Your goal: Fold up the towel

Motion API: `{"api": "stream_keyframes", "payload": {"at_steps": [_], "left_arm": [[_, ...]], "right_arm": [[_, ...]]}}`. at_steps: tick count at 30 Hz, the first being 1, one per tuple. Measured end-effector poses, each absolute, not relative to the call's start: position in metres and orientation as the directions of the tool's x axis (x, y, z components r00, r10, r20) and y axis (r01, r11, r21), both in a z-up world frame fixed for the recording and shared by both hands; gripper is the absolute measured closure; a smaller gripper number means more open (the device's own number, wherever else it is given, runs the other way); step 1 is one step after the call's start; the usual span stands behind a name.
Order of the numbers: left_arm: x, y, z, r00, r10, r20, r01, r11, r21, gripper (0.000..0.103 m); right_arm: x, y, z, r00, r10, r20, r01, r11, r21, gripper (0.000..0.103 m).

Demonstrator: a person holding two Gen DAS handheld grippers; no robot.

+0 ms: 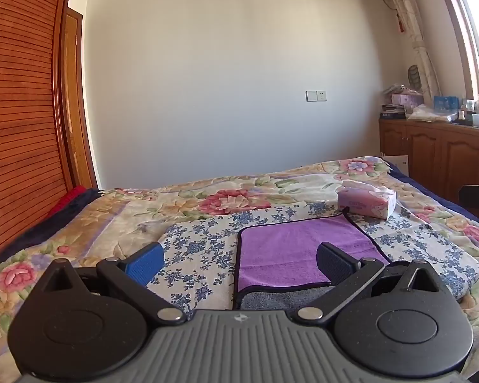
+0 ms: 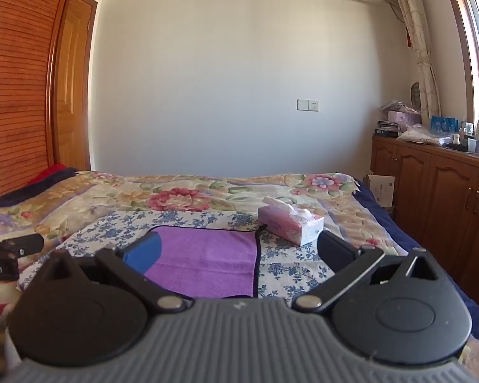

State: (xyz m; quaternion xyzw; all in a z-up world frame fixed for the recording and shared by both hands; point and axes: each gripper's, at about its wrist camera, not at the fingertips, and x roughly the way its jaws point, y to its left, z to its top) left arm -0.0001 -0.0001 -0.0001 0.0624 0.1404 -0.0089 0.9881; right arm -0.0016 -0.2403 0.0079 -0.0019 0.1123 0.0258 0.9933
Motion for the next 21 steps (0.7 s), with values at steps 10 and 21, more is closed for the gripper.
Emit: {"api": "stream_keyframes", "payload": {"at_steps": [10,21], "left_arm": [[-0.0001,-0.0002,-0.0002,0.960,0.000,-0.278,0.035,0.992,0.122,0.000],[0.0000,-0.0002,-0.0002,0.960,0.000,-0.280,0.035,0.992,0.122,0.000]], "right_arm": [[-0.0015,-0.2411,0.0075,0.973,0.051,-0.224,-0.051,0.999,0.004,0.000],[-0.0012,-0.2410,0.0075,0.973,0.051,-0.225,-0.051,0.999,0.004,0.000]]}}
